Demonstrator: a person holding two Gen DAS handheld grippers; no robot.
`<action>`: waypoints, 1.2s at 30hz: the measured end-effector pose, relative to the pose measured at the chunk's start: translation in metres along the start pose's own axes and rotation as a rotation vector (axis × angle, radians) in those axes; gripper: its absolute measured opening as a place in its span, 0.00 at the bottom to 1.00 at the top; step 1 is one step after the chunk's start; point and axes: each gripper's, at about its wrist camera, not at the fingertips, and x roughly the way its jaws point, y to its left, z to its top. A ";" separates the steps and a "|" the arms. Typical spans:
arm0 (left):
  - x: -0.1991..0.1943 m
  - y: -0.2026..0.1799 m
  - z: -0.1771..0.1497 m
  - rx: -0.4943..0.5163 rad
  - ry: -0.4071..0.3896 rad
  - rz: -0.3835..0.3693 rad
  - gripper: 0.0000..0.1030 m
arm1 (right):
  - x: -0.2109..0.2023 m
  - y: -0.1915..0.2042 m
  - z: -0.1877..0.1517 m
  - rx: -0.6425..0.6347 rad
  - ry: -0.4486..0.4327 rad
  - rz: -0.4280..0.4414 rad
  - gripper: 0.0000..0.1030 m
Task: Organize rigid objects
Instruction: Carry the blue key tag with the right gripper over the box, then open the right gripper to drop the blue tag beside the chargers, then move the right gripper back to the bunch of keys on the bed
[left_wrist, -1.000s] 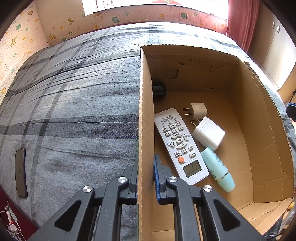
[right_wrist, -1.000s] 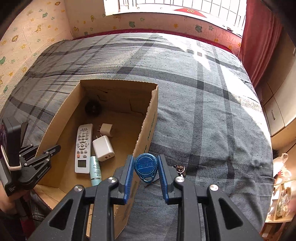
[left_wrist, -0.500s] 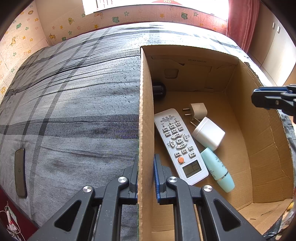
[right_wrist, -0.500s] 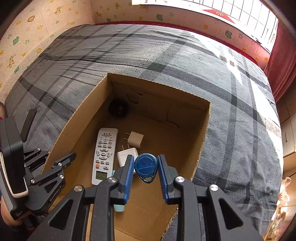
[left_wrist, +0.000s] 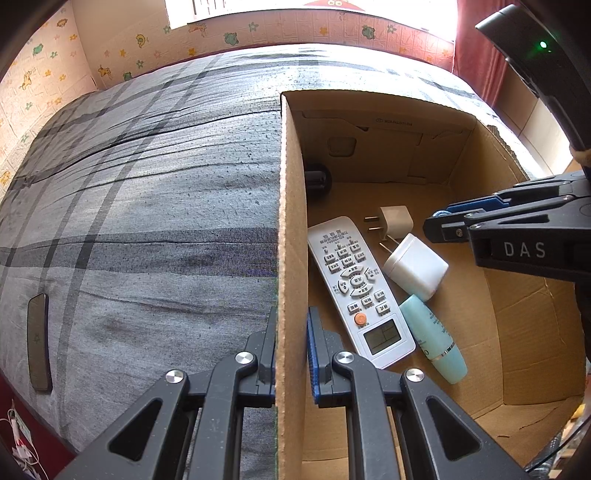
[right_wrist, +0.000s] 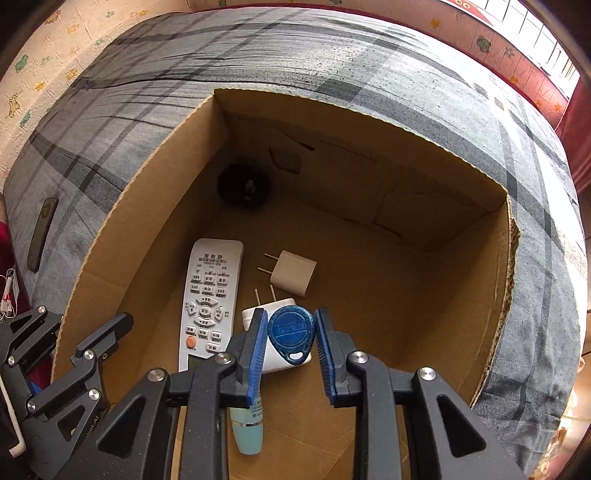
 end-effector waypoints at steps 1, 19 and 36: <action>0.000 0.000 0.000 0.000 0.000 0.000 0.13 | 0.003 0.000 0.001 0.001 0.009 0.002 0.27; 0.000 0.000 0.000 0.001 0.001 0.003 0.13 | 0.006 -0.003 0.006 0.031 0.005 0.024 0.53; -0.001 -0.001 0.001 0.002 0.003 0.008 0.13 | -0.053 -0.019 -0.011 0.055 -0.126 0.029 0.88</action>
